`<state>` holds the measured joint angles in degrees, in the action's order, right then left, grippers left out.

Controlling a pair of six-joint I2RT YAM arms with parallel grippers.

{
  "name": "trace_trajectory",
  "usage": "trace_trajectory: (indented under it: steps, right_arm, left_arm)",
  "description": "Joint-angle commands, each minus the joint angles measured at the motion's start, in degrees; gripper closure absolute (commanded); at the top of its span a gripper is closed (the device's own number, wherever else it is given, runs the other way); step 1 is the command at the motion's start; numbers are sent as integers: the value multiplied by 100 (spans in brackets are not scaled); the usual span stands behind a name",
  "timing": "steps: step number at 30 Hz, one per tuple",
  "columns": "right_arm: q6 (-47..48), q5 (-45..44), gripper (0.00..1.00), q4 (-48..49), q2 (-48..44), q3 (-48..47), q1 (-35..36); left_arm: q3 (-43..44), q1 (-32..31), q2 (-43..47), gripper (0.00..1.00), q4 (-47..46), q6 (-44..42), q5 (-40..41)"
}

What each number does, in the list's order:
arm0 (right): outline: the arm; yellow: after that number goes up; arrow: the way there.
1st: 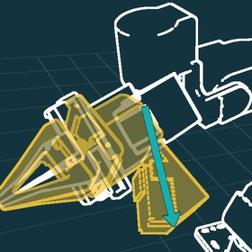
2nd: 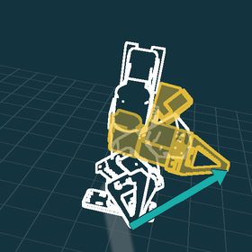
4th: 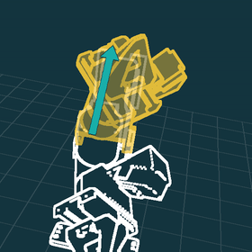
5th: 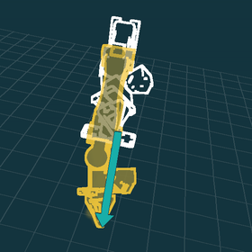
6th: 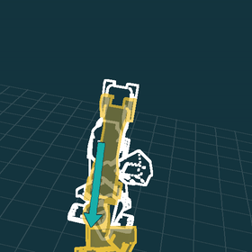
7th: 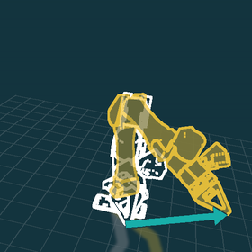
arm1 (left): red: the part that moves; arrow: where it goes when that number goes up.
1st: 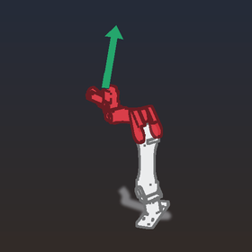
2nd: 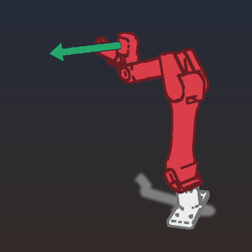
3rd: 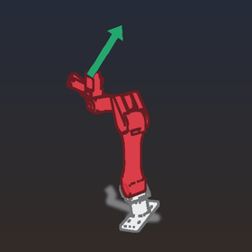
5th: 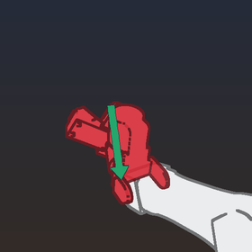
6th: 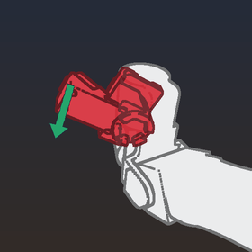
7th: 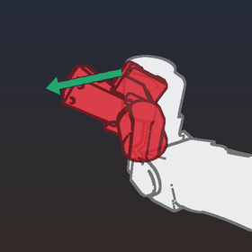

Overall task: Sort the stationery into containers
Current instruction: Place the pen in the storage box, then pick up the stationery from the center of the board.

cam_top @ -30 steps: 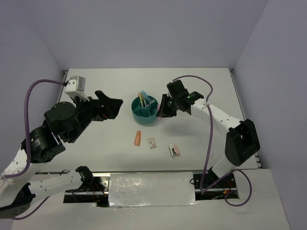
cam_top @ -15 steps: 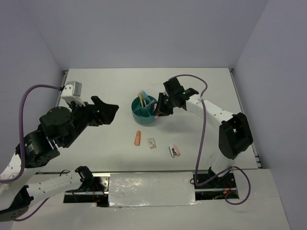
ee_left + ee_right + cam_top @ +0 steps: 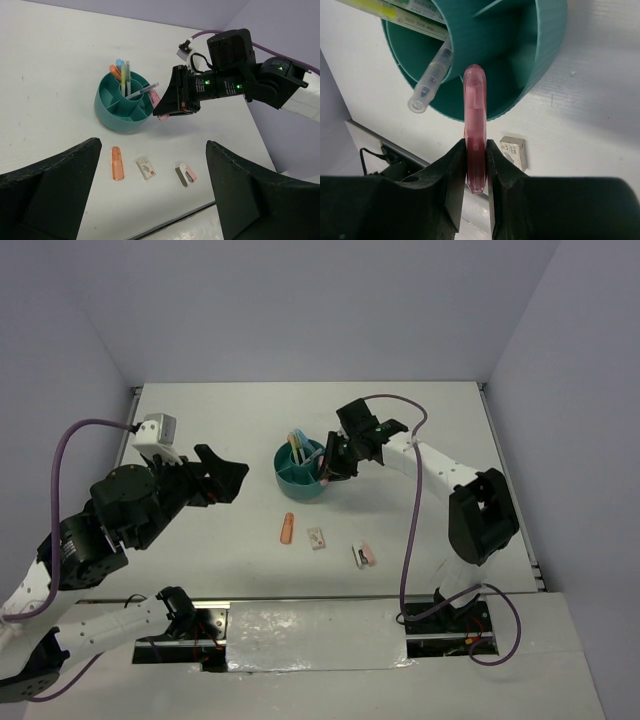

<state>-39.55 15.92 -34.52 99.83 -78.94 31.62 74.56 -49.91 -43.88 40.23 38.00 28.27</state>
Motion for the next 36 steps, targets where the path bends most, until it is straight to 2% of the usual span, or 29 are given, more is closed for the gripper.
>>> trace_trajectory:
  steps: [1, 6, 7, 13, 18, 21, 22, 25, 28, 31, 36]
  right_arm:
    - [-27, 60, 71, -72, 98, -350, -24]
    - [-44, 78, 59, -107, 159, -482, -24]
    - [-27, 69, 53, -151, 186, -517, -24]
    - [-44, 17, 53, -186, 186, -614, -33]
    - [-9, -387, 51, -248, -367, -606, -24]
    - [271, -756, 37, -160, -999, -439, 55]
    - [490, -897, 24, -273, -1131, -412, 107]
    - [877, -1406, 15, -511, -1536, -167, 283]
    - [949, -1872, 13, -425, -2124, 753, 398]
    - [844, -1891, 13, -117, -2845, 1553, 380]
    - [738, -1821, 14, -19, -3575, 2171, 389]
  left_arm:
    - [-38, 25, 99, 1, -120, 76, 29]
    - [-65, 25, 108, 2, -129, 67, 47]
    - [-65, 25, 116, 2, -129, 67, 47]
    - [-82, 25, 125, 2, -138, 59, 64]
    - [-100, 25, 81, 1, 11, 155, 213]
    - [-126, 25, -102, 1, 388, 549, 485]
    - [-153, 34, -164, 1, 502, 629, 530]
    - [-249, 34, -463, 1, 828, 884, 513]
    - [-442, 25, -814, 1, 995, 1051, 373]
    - [-775, 43, -1192, 1, 917, 1122, 101]
    - [-1347, 43, -1868, 2, 303, 1114, -348]
